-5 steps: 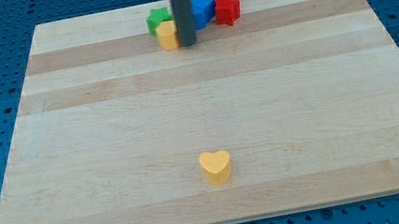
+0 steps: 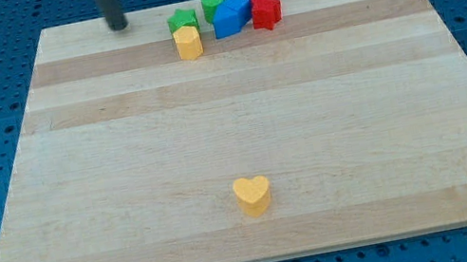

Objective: Separate the green star and hexagon from the group of blocks

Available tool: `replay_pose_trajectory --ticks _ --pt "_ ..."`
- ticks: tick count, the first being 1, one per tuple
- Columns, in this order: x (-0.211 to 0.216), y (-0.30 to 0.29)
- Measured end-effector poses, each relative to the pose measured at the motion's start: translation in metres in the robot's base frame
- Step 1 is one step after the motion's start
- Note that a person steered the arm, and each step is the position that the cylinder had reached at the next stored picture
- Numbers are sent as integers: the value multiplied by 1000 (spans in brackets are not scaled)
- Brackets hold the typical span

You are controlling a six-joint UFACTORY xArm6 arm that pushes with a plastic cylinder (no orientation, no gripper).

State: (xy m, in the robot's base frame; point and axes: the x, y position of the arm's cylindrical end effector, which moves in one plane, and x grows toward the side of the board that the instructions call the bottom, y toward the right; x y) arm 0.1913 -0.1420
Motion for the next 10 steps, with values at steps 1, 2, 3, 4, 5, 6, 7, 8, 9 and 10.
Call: replay_pose_trajectory --ticks 1,2,3,4,5,6,7,8,9,10 --pt "0 5" --pt "0 31" --pt "1 69" --pt "1 108" --pt "1 133" --pt "2 157" --pt "1 167" --pt "12 132" --pt "41 73" --pt "63 43"
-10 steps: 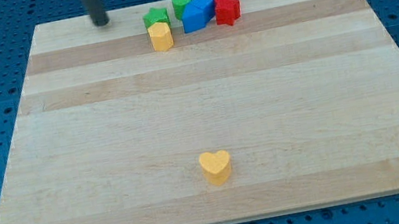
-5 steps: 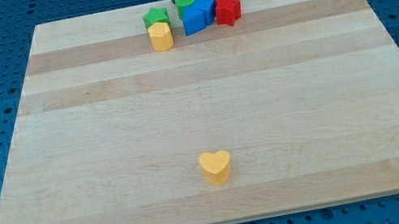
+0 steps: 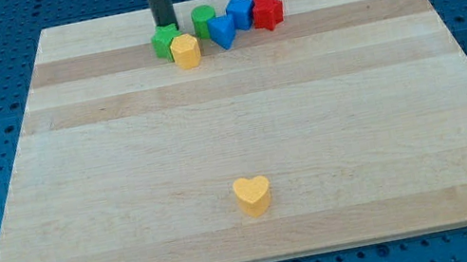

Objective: Separate the green star and hexagon from the group of blocks

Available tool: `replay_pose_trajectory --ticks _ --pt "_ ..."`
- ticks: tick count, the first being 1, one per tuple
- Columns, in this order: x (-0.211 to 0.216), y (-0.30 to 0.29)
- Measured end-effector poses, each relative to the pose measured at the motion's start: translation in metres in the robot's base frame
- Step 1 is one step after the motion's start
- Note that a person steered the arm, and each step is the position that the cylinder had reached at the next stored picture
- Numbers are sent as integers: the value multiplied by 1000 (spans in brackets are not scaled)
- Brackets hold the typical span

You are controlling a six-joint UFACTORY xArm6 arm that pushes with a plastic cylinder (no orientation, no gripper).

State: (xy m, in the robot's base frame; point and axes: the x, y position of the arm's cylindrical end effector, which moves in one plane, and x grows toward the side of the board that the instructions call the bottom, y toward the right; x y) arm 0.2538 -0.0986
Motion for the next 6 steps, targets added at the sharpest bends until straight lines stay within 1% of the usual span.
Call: replay_pose_trajectory --ticks 1,2,3,4,5,6 --pt "-15 0" --pt "19 10" --pt "81 37" --pt "74 37" --pt "48 12" --pt "56 8"
